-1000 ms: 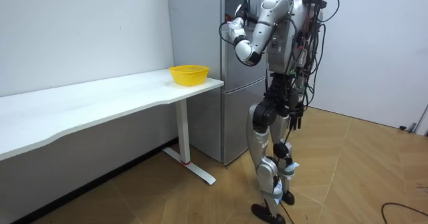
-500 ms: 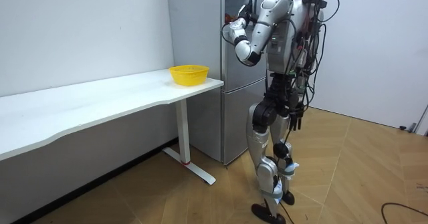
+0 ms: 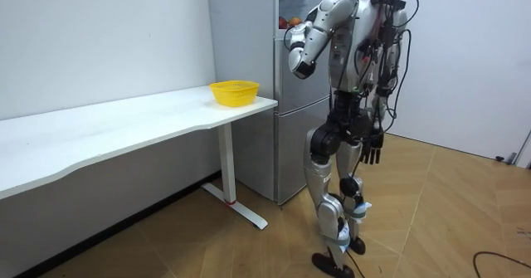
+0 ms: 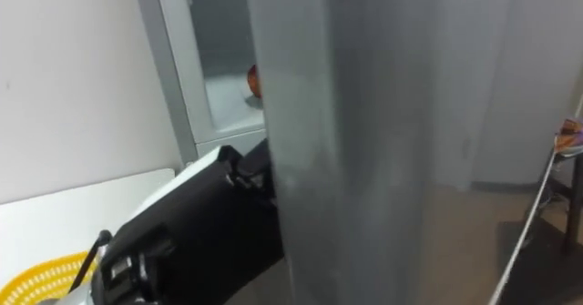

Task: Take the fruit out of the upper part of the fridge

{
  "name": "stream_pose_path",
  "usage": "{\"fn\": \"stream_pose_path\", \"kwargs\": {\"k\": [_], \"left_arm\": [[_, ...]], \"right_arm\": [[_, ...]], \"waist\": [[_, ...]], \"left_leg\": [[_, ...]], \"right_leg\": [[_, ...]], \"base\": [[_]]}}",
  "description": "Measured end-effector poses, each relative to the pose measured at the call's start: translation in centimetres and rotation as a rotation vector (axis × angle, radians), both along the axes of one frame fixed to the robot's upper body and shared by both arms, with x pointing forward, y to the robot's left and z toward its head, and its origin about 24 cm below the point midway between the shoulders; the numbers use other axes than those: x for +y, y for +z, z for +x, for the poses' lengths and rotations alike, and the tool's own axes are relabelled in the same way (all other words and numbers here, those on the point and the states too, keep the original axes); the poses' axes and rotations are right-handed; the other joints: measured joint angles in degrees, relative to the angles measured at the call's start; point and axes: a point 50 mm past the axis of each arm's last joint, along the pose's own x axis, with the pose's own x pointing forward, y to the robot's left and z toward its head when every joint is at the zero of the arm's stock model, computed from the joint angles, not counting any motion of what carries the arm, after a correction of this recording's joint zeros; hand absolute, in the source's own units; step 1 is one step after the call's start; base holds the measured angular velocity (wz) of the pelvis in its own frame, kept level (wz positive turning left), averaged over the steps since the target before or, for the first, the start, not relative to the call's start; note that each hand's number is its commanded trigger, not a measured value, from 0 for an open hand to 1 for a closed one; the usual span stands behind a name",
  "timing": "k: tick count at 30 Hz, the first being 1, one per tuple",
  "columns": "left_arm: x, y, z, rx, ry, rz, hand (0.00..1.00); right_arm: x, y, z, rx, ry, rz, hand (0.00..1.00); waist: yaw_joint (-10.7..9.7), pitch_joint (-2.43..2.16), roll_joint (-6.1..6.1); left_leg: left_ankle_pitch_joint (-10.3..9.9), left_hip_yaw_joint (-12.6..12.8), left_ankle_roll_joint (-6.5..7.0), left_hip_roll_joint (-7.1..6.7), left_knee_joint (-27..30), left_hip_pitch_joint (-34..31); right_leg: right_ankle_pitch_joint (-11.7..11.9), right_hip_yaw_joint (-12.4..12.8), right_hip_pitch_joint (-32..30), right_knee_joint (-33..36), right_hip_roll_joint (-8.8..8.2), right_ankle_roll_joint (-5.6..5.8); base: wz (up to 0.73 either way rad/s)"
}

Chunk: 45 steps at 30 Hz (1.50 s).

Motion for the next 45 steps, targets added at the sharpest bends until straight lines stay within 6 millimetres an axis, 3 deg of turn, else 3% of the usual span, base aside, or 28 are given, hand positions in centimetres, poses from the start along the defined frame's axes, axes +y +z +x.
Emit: {"fn": "stream_pose_path", "kwargs": {"k": [6, 19, 25, 33, 38, 45], "left_arm": [[-0.6, 0.3, -0.3, 0.014, -0.081, -0.023, 0.0], [-0.8, 0.5, -0.3, 0.002, -0.095, -0.006, 0.0], [-1.3, 0.4, -0.4, -0.005, -0.122, 0.013, 0.0], [-1.4, 0.5, -0.3, 0.001, -0.112, 0.015, 0.0], [-2.0, 1.2, -0.2, -0.007, -0.104, 0.01, 0.0], [-3.4, 1.5, 0.3, -0.026, -0.13, 0.032, 0.0]], "right_arm": [[-0.3, 0.1, 0.1, -0.021, -0.058, 0.003, 0.0], [-0.5, 0.2, 0.1, -0.023, -0.062, -0.003, 0.0], [-0.6, 0.2, 0.5, -0.033, -0.057, -0.003, 0.0], [-0.6, 0.3, 1.1, -0.042, -0.065, 0.002, 0.0], [-0.7, 0.3, 0.8, -0.035, -0.08, -0.008, 0.0], [-0.9, 0.3, 0.9, -0.039, -0.094, -0.011, 0.0]], "waist": [[-1.6, 0.13, 0.3], [-3.2, 0.74, -0.61], [-3.3, 0.73, -0.37], [-5.4, 0.69, 0.16], [-7.0, 0.79, 1.04], [-9.2, 0.76, 1.19]], "left_leg": [[0.0, 1.7, -0.01, 0.26, 0.0, 0.2], [0.0, 3.2, -0.01, 0.67, -0.3, 0.1], [0.0, 3.5, -0.03, 0.67, -0.2, 0.0], [0.0, 3.2, -0.03, 0.63, -0.2, -0.1], [0.0, 3.2, -0.03, 0.54, -0.2, 0.0], [0.0, 3.9, -0.03, 0.49, -0.2, 0.1]], "right_leg": [[0.1, 0.6, -0.1, 0.0, 0.26, -0.08], [0.4, 3.0, -1.0, -0.1, 1.03, -0.45], [0.4, 3.3, -1.0, -0.1, 1.01, -0.46], [0.5, 3.2, -1.0, -0.2, 0.96, -0.42], [0.6, 3.6, -1.1, -0.2, 0.96, -0.3], [0.6, 3.6, -1.2, -0.4, 0.98, -0.26]], "base": [[-0.06], [-0.1], [-0.03], [0.0], [-0.02], [0.0]]}}
